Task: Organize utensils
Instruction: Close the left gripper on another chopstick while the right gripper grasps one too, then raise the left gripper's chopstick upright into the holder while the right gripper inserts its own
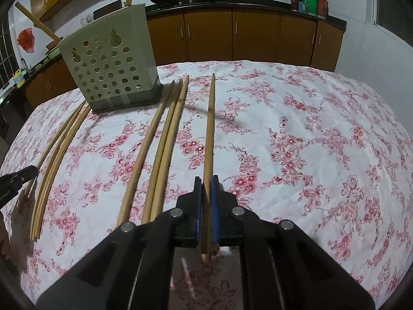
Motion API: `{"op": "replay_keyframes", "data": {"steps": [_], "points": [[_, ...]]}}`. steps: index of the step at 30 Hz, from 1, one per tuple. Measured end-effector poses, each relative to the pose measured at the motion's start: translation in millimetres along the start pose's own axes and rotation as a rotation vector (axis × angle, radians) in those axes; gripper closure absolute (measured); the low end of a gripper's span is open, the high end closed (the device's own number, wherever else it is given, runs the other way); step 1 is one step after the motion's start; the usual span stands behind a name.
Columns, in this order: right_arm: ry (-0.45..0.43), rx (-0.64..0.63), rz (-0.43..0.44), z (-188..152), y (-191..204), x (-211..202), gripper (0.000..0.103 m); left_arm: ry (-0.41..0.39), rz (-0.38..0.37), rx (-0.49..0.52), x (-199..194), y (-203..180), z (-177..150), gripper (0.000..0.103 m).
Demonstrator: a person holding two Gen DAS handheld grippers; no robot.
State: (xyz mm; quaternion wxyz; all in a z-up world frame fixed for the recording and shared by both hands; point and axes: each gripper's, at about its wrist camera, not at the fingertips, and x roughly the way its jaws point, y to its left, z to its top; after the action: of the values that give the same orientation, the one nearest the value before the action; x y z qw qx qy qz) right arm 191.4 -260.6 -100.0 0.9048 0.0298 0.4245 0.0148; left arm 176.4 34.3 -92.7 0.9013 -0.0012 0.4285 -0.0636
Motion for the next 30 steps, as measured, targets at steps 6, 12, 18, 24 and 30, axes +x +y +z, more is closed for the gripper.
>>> {"op": "replay_keyframes", "data": {"steps": [6,12,18,24,30], "points": [[0.0,0.0,0.01,0,-1,1,0.093,0.004,-0.056,0.036,-1,-8,-3,0.092],[0.0,0.0,0.01,1,-1,1,0.093,0.004,-0.059,0.026,-1,-10,-3,0.092],[0.0,0.007,0.008,-2,-2,-1,0.093,0.005,-0.031,0.043,-3,-12,-7,0.092],[0.0,0.011,0.01,-5,-3,-3,0.093,0.005,-0.015,0.043,-8,-11,-12,0.092],[0.0,0.011,0.008,-6,-3,-4,0.093,0.004,-0.006,0.038,-8,-12,-12,0.092]]}}
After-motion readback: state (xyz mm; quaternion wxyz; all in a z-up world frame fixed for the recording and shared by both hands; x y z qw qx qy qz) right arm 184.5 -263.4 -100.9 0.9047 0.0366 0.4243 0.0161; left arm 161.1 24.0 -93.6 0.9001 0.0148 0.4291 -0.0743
